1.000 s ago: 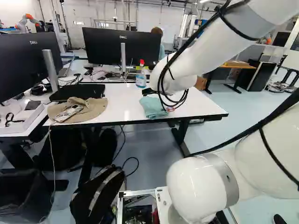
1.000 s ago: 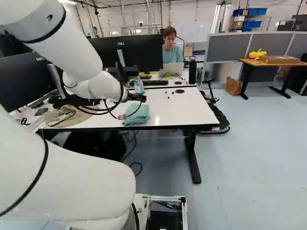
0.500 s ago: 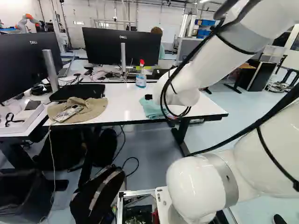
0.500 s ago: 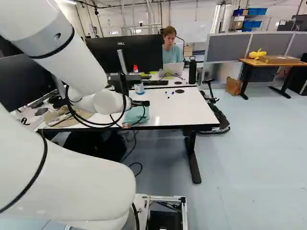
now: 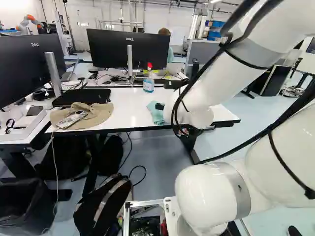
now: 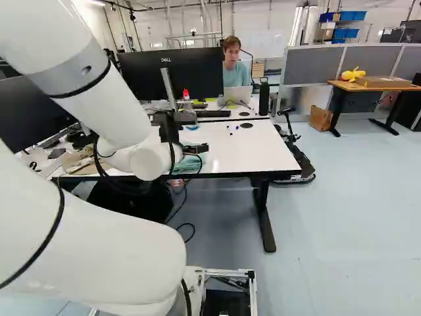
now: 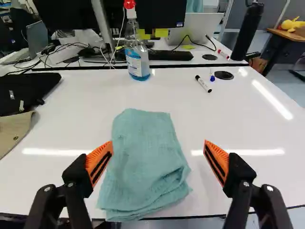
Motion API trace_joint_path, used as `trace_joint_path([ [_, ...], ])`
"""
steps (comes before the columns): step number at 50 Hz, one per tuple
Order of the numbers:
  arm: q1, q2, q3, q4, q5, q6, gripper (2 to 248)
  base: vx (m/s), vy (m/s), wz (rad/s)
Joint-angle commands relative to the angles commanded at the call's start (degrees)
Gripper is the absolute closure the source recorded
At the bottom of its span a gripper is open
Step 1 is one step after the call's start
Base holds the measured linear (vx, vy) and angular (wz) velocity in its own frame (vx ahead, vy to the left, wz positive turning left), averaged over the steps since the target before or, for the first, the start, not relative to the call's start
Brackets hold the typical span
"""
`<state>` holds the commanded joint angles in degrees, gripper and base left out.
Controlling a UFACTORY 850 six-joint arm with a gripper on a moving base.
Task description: Clean the table with the green towel
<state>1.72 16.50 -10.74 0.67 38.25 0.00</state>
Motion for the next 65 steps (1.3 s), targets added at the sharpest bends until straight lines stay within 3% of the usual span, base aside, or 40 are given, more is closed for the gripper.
trace_joint_path([
  [32,-1.3,-0.4,4.5,-0.5,9.1,0.0,3,0.0,0.0,0.0],
  [65,-1.7,-0.5,5.7,-0.7,11.7,0.0,3,0.0,0.0,0.0],
])
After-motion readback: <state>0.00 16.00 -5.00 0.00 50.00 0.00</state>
